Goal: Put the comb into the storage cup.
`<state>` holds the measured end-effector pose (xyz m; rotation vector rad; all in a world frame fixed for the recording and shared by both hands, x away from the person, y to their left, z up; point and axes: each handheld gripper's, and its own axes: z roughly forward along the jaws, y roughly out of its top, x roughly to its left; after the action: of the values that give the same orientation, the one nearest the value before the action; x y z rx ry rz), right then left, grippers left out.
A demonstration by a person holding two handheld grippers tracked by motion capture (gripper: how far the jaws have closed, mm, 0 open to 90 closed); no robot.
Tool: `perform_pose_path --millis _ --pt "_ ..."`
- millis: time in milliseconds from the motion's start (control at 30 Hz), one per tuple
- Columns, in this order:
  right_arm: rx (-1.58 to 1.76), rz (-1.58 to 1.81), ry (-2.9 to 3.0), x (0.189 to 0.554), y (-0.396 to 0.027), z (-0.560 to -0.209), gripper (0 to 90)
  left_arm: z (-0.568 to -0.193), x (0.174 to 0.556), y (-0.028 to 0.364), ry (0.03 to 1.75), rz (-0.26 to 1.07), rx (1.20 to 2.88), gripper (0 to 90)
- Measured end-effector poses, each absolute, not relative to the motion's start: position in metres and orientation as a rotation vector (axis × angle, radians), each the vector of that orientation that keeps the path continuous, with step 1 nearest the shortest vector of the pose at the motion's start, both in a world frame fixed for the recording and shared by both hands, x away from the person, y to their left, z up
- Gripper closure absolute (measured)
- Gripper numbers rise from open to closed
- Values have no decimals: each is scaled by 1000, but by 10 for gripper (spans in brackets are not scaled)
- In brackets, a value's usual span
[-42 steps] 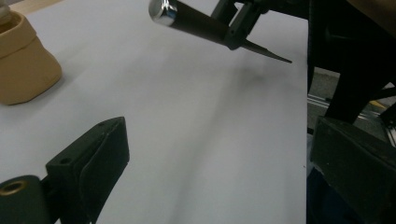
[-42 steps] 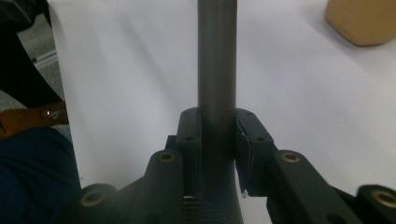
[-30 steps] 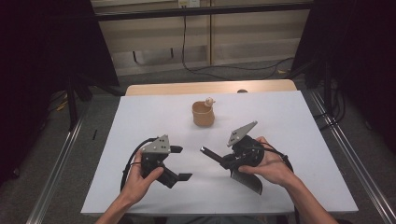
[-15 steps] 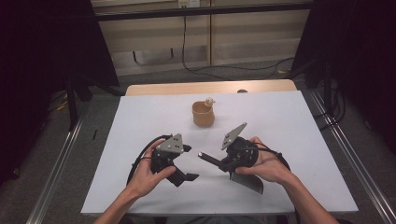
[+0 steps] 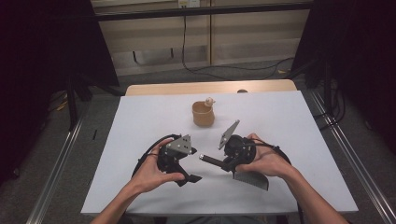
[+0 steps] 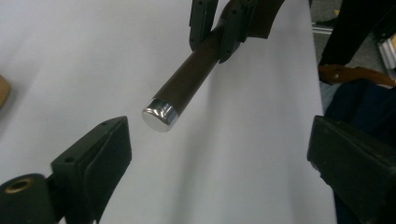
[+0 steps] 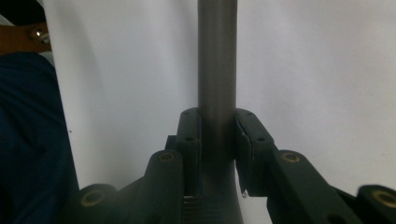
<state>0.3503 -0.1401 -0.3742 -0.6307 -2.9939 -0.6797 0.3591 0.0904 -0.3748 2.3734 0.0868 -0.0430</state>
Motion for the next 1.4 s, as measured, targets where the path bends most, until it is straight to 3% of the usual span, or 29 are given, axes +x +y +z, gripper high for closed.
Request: perform_pose_path --millis 267,500,600,767,833,1400 --pt "-511 -541 -3030 354 -130 -376 727 -383 366 88 76 -59 2416 77" --pt "-496 -506 -3020 359 -122 -376 727 -386 362 84 -5 28 2464 132" --pt "-473 -482 -3000 360 -119 -375 727 -388 361 84 -37 24 2485 212" --pt "-480 -464 -2996 362 -115 -376 727 -390 358 82 -50 50 2502 248" --pt "-474 -471 -2986 361 -114 -377 727 -391 356 81 -71 51 2497 314" --pt "-448 -460 -2940 362 -105 -380 727 -392 353 78 -136 157 2540 560"
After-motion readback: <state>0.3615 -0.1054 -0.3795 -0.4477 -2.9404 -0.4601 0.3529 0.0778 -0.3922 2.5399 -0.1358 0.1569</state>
